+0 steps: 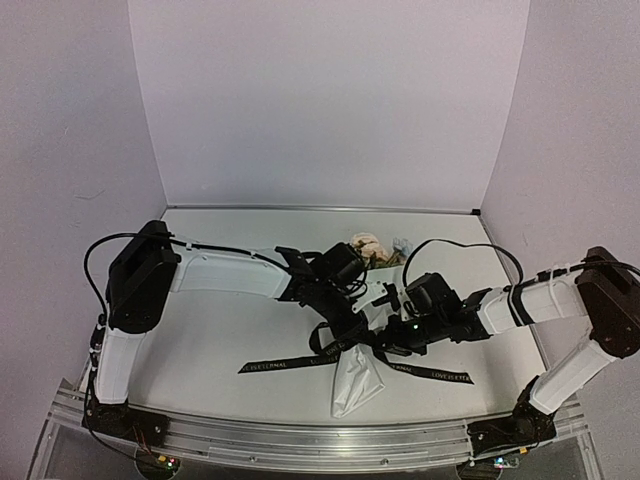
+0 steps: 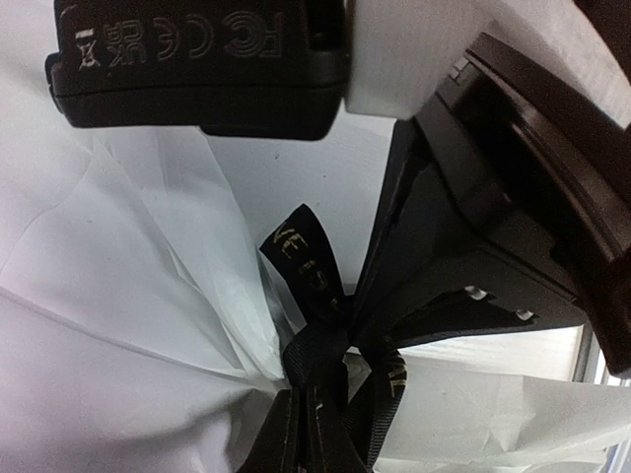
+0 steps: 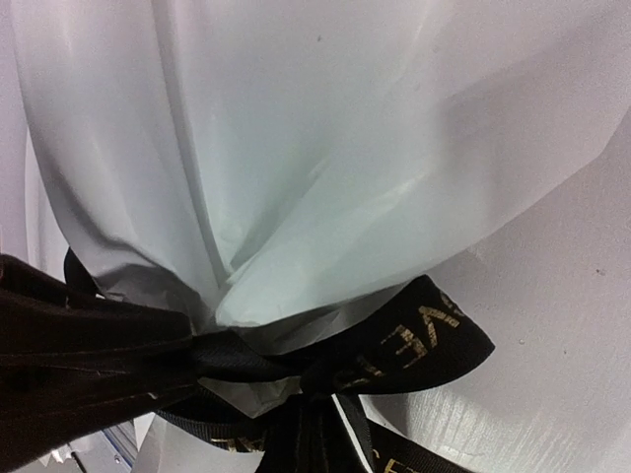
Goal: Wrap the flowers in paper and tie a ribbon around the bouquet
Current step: Cross the half-tied ribbon over the folded bouquet.
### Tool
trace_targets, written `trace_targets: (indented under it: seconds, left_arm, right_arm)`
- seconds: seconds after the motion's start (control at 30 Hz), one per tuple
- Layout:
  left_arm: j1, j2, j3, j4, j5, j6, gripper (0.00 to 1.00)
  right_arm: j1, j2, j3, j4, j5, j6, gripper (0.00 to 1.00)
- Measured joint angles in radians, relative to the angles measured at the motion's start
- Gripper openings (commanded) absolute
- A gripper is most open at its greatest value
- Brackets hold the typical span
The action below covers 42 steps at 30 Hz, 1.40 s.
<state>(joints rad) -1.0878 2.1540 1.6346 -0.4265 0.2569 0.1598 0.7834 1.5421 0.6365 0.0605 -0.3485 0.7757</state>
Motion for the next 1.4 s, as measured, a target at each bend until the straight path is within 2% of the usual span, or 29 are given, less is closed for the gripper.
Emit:
trace_targets:
  seconds: [0.17, 0.43, 0.77, 1.4]
  left_arm:
    - [0.0, 0.0, -0.006, 0.025, -0.009, -0.006, 0.0]
    - [0.002, -0.08, -0.157, 0.167, -0.026, -0.061, 0.0]
    - [0.027, -0.167, -0.245, 0.317, -0.025, -0.168, 0.0]
    - [0.085, -0.204, -0.345, 0.404, -0.027, -0.293, 0.0]
  right_arm:
    - [-0.003, 0.0, -0.001, 0.0, -0.001, 0.0, 0.0]
    - [-0.007, -0.015, -0.018, 0.0, -0.006, 0.0, 0.0]
    - [-0.008, -0.031, -0.018, -0.004, -0.015, -0.002, 0.0]
    - [-0.068, -0.094, -0.018, -0.135, -0.015, -0.039, 0.0]
